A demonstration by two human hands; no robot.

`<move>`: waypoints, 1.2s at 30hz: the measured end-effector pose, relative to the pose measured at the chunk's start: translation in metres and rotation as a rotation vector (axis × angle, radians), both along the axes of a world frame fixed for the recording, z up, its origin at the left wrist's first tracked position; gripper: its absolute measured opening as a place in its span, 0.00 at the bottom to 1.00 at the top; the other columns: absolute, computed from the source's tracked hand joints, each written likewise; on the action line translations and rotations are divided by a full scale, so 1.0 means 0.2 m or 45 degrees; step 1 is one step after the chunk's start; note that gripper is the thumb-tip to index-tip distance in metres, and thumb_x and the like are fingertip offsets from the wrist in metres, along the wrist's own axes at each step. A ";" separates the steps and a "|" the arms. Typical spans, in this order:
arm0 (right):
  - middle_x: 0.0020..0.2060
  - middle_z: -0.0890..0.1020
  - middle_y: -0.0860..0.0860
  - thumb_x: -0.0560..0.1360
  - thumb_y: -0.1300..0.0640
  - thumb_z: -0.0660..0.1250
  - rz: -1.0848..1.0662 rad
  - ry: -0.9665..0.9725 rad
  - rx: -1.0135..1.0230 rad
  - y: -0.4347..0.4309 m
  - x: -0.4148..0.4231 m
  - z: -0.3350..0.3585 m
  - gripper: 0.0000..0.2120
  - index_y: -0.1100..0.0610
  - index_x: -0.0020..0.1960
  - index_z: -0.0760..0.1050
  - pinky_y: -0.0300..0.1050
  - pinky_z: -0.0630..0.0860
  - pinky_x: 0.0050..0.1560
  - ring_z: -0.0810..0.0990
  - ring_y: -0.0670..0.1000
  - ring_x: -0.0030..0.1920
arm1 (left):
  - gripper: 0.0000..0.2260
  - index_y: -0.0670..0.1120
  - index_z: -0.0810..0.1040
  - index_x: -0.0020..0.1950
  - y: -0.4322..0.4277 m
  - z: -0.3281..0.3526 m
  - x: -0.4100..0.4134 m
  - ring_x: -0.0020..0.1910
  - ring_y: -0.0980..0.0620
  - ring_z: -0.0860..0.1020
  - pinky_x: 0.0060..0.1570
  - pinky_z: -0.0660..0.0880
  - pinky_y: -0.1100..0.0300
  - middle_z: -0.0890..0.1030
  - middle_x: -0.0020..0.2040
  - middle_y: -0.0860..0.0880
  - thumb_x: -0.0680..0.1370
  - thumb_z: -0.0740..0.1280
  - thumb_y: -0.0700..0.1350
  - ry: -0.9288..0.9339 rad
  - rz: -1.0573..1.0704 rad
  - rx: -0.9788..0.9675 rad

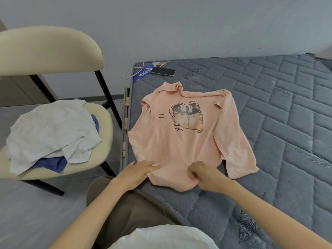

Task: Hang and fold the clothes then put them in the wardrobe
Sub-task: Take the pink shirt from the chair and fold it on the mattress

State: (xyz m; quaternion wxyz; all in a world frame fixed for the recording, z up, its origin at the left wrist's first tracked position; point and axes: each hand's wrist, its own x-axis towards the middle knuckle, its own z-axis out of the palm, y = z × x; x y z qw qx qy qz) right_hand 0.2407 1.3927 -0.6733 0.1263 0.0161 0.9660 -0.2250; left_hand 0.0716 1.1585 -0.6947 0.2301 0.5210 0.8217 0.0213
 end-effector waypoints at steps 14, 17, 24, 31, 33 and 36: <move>0.26 0.72 0.47 0.81 0.55 0.59 -0.751 0.252 -0.703 0.05 -0.13 0.00 0.10 0.56 0.48 0.77 0.39 0.73 0.34 0.70 0.46 0.28 | 0.11 0.44 0.81 0.52 0.09 0.01 -0.10 0.49 0.54 0.78 0.48 0.70 0.67 0.83 0.50 0.49 0.81 0.59 0.40 -0.582 0.564 0.501; 0.29 0.71 0.51 0.80 0.53 0.60 -0.908 0.291 -0.603 0.13 -0.25 0.00 0.14 0.60 0.43 0.79 0.46 0.67 0.36 0.69 0.49 0.33 | 0.11 0.44 0.80 0.44 0.20 0.04 -0.18 0.44 0.56 0.75 0.41 0.67 0.68 0.80 0.43 0.51 0.81 0.59 0.43 -0.592 0.754 0.580; 0.35 0.77 0.50 0.78 0.55 0.61 -1.122 0.023 -0.584 0.28 -0.47 -0.03 0.06 0.54 0.48 0.76 0.50 0.79 0.42 0.77 0.50 0.32 | 0.14 0.42 0.75 0.38 0.36 -0.02 -0.29 0.42 0.51 0.70 0.36 0.62 0.61 0.74 0.38 0.50 0.80 0.60 0.48 -0.560 1.143 0.469; 0.40 0.74 0.51 0.68 0.54 0.74 -1.257 -0.215 -0.718 0.24 -0.40 -0.13 0.21 0.58 0.53 0.65 0.45 0.75 0.40 0.76 0.50 0.42 | 0.10 0.43 0.78 0.50 0.31 -0.08 -0.28 0.46 0.53 0.75 0.41 0.67 0.64 0.79 0.45 0.51 0.77 0.67 0.49 -0.740 0.954 0.376; 0.36 0.75 0.53 0.66 0.59 0.77 -1.313 -0.344 -0.861 0.22 -0.38 -0.14 0.24 0.58 0.51 0.63 0.42 0.73 0.33 0.76 0.49 0.36 | 0.08 0.44 0.76 0.44 0.30 -0.10 -0.28 0.41 0.54 0.73 0.37 0.65 0.63 0.76 0.40 0.52 0.78 0.65 0.47 -0.680 0.923 0.400; 0.39 0.77 0.55 0.70 0.65 0.71 -1.274 -0.464 -0.830 0.22 -0.35 -0.15 0.18 0.61 0.53 0.64 0.42 0.75 0.32 0.77 0.49 0.37 | 0.13 0.46 0.68 0.36 0.30 -0.11 -0.28 0.34 0.56 0.67 0.34 0.60 0.60 0.70 0.34 0.52 0.80 0.61 0.46 -0.589 0.918 0.453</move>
